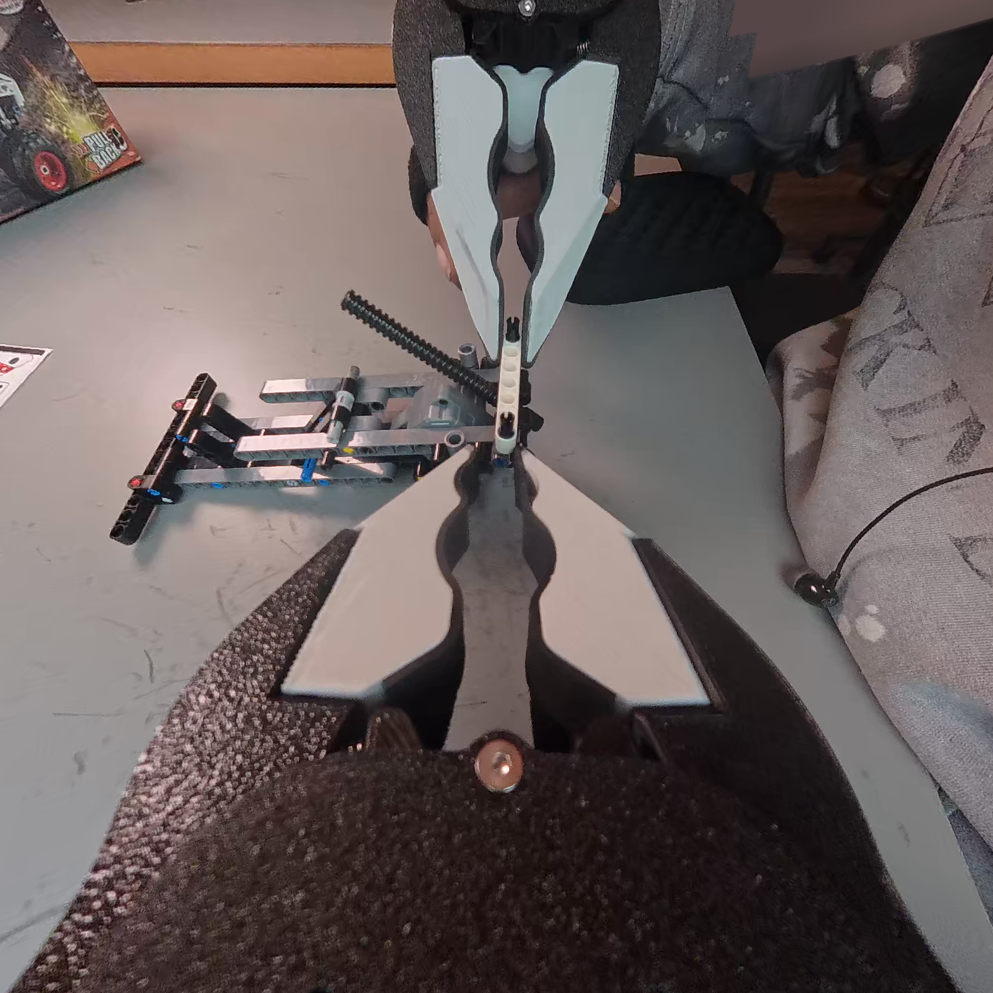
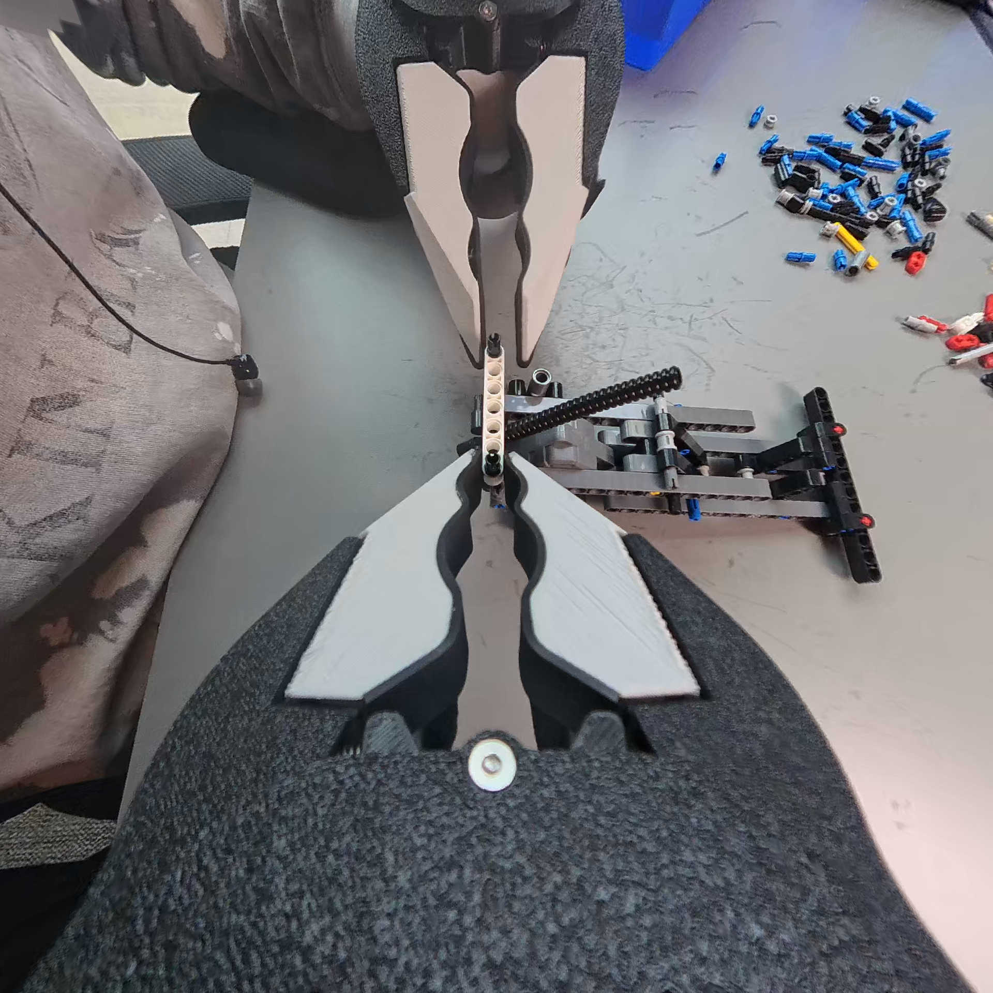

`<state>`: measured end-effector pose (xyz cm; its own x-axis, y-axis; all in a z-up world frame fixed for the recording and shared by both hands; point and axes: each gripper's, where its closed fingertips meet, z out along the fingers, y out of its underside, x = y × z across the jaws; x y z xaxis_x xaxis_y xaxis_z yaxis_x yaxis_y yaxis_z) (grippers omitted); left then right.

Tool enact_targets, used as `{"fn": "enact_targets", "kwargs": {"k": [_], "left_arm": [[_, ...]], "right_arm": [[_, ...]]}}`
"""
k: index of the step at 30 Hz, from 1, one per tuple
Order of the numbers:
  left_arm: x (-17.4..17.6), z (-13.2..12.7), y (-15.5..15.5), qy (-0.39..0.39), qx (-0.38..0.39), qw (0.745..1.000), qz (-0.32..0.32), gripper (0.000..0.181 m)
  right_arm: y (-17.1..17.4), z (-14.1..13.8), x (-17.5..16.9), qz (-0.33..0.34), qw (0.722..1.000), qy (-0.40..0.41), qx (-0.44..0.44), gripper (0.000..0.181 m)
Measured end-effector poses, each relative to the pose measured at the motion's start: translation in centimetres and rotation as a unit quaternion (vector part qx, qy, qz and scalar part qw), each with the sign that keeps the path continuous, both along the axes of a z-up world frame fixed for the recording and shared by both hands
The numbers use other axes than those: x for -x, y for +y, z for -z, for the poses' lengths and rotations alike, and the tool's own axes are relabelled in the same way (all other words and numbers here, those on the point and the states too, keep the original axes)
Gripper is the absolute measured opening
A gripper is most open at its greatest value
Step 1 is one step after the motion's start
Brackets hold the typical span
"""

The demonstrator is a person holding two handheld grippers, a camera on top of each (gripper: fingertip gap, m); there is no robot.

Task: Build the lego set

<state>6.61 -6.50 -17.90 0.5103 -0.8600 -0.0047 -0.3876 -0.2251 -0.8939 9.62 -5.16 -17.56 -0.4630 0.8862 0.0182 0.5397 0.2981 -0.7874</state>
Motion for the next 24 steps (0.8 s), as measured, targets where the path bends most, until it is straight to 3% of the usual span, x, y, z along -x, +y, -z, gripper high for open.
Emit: {"fn": "enact_targets", "kwargs": {"k": [24], "left_arm": [[-0.8, -0.42, 0.23, -0.012, 0.001, 1.0, 0.0, 0.008]], "right_arm": [[0.45, 0.04, -0.42, -0.011, 0.999, -0.026, 0.024, 0.007]]}}
